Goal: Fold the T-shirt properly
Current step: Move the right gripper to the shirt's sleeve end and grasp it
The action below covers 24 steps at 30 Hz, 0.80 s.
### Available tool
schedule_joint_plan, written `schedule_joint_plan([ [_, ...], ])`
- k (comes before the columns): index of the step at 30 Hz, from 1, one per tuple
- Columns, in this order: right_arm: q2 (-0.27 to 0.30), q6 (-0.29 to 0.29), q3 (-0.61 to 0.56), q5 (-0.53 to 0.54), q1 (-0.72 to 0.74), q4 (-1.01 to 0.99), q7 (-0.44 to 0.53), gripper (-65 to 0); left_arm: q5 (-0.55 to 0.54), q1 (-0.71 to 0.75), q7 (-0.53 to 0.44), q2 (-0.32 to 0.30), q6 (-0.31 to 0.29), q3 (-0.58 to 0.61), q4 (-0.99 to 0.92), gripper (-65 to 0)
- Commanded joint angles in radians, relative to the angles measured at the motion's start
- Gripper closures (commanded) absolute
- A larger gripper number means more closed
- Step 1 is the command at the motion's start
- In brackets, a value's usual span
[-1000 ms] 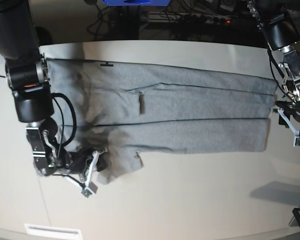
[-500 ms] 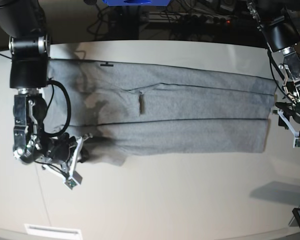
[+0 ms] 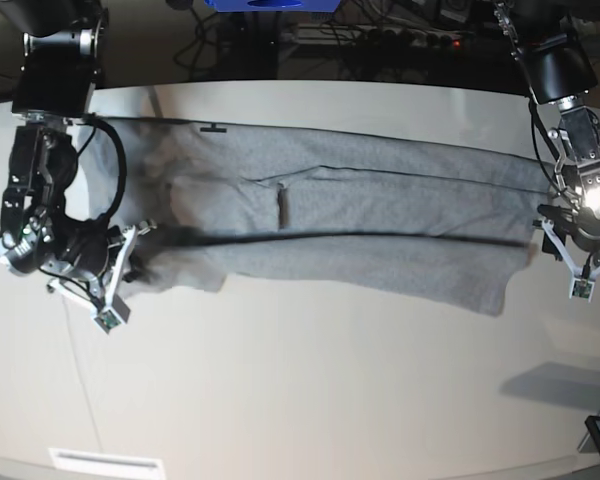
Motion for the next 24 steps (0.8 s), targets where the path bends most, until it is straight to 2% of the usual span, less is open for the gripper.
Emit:
schedule_joint_plan([
  [1,0.005,-0.001,0.012,0.009,0.010,0.031,0.010,-0.1,0.008,-0.017,-0.013,-0.023,0.011,-0.007,0.016,-42.2],
  [9,-0.004,-0.001,0.019,0.014,-0.088,0.074,0.010,-0.1,0.008,-0.019,-0.013,-0.023,0.011,-0.007,0.016,-42.2],
  [11,-0.026,-0.004,0.019,0.012,-0.111,0.110,0.010,-0.1,0.008,-0.019,-0.013,-0.021,0.011,-0.006,0.016,-42.2],
  [15,-0.036,-0.096,0.014,0.017,-0.139,0.176,-0.013,-0.1,0.008,-0.019,-0.013,-0.020,0.011,-0.006,0.016,-42.2],
  [17,-0.052,-0.121,0.017,0.017,-0.150,0.189,-0.011,-0.1,0.008,-0.019,-0.013,-0.015,0.011,-0.006,0.016,-42.2],
  [24,-0.058,-0.127,0.017,0.017,-0.199,0.189,-0.011,-0.1,0.008,-0.019,-0.013,-0.015,0.011,-0.006,0.016,-42.2],
])
